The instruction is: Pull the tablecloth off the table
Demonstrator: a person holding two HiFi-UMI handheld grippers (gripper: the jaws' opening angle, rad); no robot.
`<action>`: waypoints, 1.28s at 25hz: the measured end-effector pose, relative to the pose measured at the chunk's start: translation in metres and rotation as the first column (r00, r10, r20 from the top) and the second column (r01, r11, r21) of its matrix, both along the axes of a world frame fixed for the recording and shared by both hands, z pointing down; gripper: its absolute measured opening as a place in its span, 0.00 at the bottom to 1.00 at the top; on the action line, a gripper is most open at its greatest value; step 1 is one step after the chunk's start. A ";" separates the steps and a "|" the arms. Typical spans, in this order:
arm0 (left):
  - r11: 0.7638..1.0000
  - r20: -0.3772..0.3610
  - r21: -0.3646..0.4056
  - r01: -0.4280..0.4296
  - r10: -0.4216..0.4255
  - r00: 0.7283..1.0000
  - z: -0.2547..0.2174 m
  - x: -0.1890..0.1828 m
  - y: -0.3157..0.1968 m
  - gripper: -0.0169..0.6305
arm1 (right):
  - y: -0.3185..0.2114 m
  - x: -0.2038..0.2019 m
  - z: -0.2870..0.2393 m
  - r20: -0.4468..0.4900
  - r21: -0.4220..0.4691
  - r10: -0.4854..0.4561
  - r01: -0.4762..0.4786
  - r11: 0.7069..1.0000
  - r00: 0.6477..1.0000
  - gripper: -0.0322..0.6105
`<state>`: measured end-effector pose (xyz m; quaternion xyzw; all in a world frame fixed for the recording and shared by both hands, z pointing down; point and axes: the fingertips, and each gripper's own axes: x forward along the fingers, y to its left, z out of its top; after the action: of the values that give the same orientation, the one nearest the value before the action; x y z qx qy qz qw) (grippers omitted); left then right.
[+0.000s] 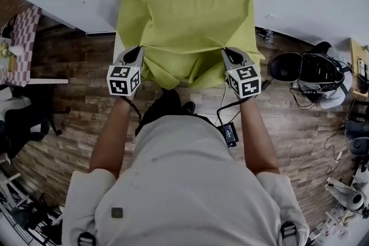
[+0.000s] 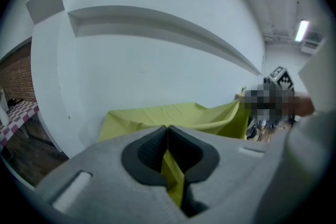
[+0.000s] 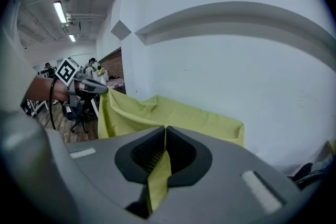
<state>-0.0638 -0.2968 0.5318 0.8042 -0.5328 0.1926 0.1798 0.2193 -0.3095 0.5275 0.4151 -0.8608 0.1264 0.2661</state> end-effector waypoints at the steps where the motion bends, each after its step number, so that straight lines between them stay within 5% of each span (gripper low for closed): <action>1: 1.000 -0.013 0.017 -0.002 0.002 1.000 -0.011 0.001 0.001 0.03 | 0.002 -0.001 -0.011 0.010 0.019 -0.002 0.001 1.000 1.000 0.07; 16: 0.968 -0.087 0.234 -0.086 0.108 0.990 -0.137 -0.024 0.032 0.04 | 0.045 -0.041 -0.136 0.091 0.248 0.022 -0.044 0.968 0.996 0.07; 32: 0.922 -0.109 0.327 -0.205 0.253 0.961 -0.189 -0.116 0.133 0.04 | 0.166 -0.145 -0.202 0.115 0.374 0.097 -0.133 0.918 0.989 0.07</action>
<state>-0.1797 -0.1634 0.3425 0.8914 -0.4438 0.0646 0.0657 0.0745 -0.1438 0.3255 0.5023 -0.8545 -0.0080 0.1318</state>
